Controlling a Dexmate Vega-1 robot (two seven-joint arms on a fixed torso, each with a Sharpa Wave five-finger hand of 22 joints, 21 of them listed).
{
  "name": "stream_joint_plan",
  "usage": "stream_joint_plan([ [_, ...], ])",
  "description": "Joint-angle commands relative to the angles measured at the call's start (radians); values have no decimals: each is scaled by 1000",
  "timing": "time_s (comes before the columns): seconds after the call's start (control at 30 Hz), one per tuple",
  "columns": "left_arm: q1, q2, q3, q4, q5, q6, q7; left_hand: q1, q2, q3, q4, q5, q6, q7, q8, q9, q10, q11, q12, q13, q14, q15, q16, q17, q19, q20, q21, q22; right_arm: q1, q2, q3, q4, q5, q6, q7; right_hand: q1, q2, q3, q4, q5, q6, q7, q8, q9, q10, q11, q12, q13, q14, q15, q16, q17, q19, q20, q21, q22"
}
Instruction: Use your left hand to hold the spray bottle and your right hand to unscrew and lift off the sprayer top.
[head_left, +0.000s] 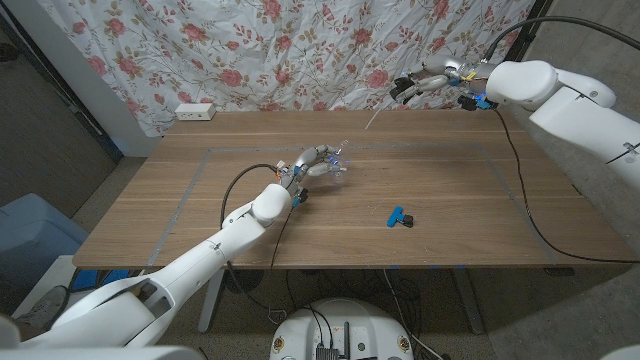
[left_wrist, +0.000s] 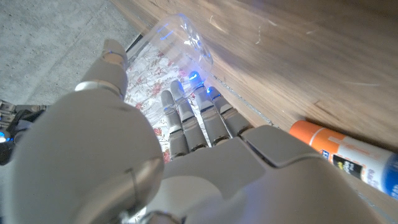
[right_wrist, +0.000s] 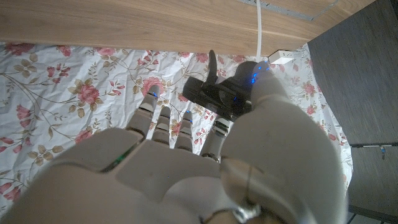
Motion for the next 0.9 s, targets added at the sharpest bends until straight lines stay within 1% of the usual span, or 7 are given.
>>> stream_joint_plan([
  [0.03,29,1,-28,-6,-66,-12,-14,-55,140,12,15,6,31,-33,209,0,73,-88,-7,-4,-10,-146,-2,3,-17,2,-5,2,17,9,-36,11,-66,-60,-24,-8,5,-1,4,5,41,-11,10,1,11,-7,-3,3,13,-3,7,4,1,-3,-1,3],
  [0.2,31,9,-28,-10,-76,-8,-31,-64,129,15,14,7,33,-35,203,-5,65,-84,-20,-14,-29,-145,-22,-13,-41,11,-10,3,19,16,-52,9,-97,-92,-37,-10,5,-2,5,5,42,-11,11,0,15,-9,-3,3,17,-4,9,4,4,-4,0,3],
  [0.33,31,12,-29,-9,-84,-7,-44,-72,122,23,13,8,31,-39,193,-9,54,-90,-36,-26,-50,-144,-44,-33,-58,13,-11,2,13,23,-61,12,-118,-107,-55,-14,6,-3,6,5,43,-9,12,-1,22,-10,-2,3,28,-3,13,4,13,-2,3,3],
  [0.53,29,13,-29,-4,-90,-7,-51,-85,100,28,10,7,15,-39,153,-17,4,-95,-71,-50,-111,-136,-87,-72,-84,17,-12,1,17,35,-92,5,-170,-164,-71,-17,6,-4,6,6,43,-9,12,-3,29,-7,-1,3,37,-5,15,4,15,-3,3,3],
  [0.7,32,4,-30,10,-105,-8,-53,-93,94,23,13,5,-5,-43,121,-20,-17,-98,-84,-65,-145,-134,-97,-88,-103,21,-13,0,19,48,-114,5,-204,-202,-81,-19,7,-5,6,6,43,-9,12,-4,34,-10,-1,3,39,-9,16,4,16,-3,3,3],
  [0.8,33,2,-29,17,-108,-8,-55,-92,89,20,11,4,-7,-55,99,-22,-33,-101,-93,-78,-160,-137,-100,-104,-118,25,-13,1,18,55,-123,7,-220,-215,-90,-20,7,-5,7,7,43,-9,12,-5,39,-12,0,3,42,-12,17,4,16,-4,3,3],
  [0.9,35,-2,-28,23,-112,-8,-53,-95,87,18,12,4,-12,-52,81,-23,-39,-102,-97,-87,-165,-137,-98,-115,-129,32,-14,1,16,62,-131,8,-236,-234,-100,-23,8,-6,7,7,47,-8,14,-6,42,-13,0,4,46,-16,18,4,17,-4,3,3],
])
